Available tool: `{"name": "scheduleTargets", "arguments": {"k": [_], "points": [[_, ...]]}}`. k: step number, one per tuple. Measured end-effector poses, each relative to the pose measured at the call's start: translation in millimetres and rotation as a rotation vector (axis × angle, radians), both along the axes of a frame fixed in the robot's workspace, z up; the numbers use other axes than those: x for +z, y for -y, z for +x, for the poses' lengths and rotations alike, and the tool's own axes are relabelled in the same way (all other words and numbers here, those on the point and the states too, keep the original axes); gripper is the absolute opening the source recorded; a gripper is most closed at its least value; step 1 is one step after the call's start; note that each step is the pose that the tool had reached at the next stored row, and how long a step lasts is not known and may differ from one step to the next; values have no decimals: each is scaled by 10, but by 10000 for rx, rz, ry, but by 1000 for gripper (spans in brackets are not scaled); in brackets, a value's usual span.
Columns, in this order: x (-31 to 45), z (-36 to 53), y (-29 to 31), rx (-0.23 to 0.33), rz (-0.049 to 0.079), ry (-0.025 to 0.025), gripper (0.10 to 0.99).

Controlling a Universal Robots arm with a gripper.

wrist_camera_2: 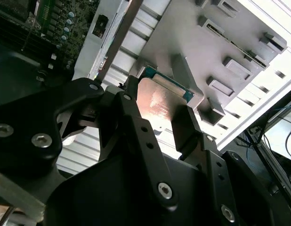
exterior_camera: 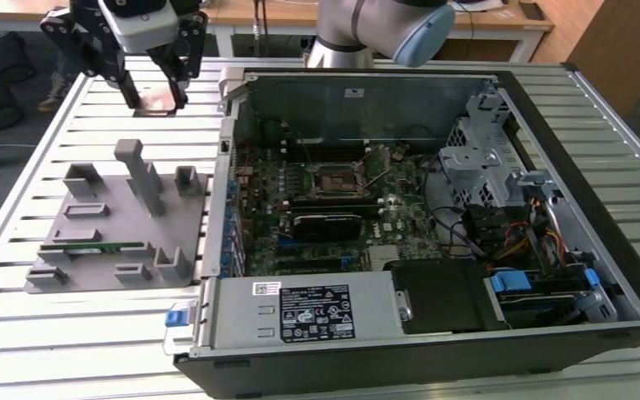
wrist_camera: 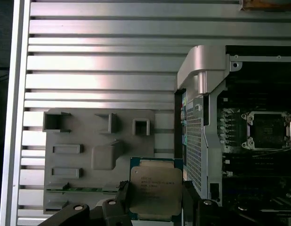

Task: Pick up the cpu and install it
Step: 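Pick up the cpu and move it towards the insertion slot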

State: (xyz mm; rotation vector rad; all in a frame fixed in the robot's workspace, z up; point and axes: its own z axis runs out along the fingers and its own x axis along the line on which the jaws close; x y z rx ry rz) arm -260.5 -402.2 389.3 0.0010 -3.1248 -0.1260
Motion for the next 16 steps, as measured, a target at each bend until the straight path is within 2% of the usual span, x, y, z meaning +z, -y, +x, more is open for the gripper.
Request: {"name": "scheduleTargets", "arguments": {"k": [16], "points": [[0,288,-15,0,0,0,533]]}}
